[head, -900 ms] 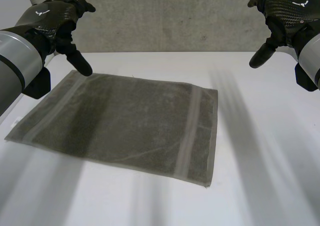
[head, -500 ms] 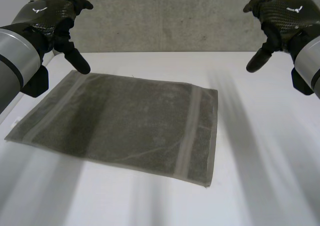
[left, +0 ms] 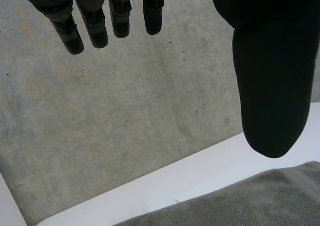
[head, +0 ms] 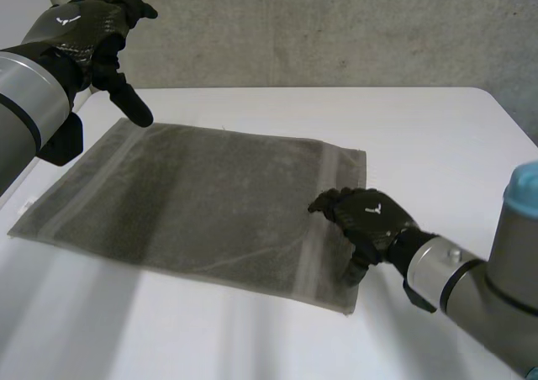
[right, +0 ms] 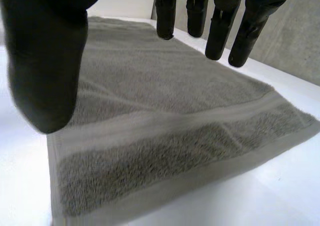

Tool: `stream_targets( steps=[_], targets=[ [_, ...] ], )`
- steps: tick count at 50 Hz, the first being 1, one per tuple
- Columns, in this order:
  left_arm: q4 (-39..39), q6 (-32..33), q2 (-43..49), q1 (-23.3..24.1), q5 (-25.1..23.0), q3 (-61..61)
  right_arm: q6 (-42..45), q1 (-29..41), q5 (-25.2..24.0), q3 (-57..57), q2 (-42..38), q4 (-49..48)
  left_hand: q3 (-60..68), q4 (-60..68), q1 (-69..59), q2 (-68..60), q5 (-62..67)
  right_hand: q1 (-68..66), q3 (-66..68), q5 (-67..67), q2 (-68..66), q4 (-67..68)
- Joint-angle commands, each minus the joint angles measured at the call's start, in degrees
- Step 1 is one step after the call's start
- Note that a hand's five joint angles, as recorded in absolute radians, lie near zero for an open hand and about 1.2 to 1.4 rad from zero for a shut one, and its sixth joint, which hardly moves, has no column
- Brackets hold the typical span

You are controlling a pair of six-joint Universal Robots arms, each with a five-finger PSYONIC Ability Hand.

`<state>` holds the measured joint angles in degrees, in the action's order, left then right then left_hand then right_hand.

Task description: Fold the laundry

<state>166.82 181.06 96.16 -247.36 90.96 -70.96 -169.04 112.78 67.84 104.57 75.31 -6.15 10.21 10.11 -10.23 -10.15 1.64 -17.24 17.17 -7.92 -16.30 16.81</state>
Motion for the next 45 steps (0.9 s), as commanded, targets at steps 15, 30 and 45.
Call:
stream_targets(
  steps=[15,30,45],
  targets=[
    [1.93,0.17,0.26,-0.05,-0.17,-1.64,9.16,0.42,0.28,8.81,-3.33,-8.09,0.51,0.61,-0.49,-0.57,-0.92,-2.77,2.84,-2.09,-3.71,3.19],
    [2.19,0.17,0.43,-0.05,-0.17,-1.99,9.77,0.42,0.45,8.72,-4.64,-9.23,0.51,0.61,-0.49,-0.57,-0.92,-3.10,3.18,-2.43,-4.04,3.53],
    [2.19,0.17,0.61,0.04,-0.17,-2.08,10.04,0.42,0.63,7.23,-7.11,-10.37,0.51,0.61,-0.49,-0.57,-0.92,-11.85,11.92,-11.17,-12.79,12.28]
  ],
)
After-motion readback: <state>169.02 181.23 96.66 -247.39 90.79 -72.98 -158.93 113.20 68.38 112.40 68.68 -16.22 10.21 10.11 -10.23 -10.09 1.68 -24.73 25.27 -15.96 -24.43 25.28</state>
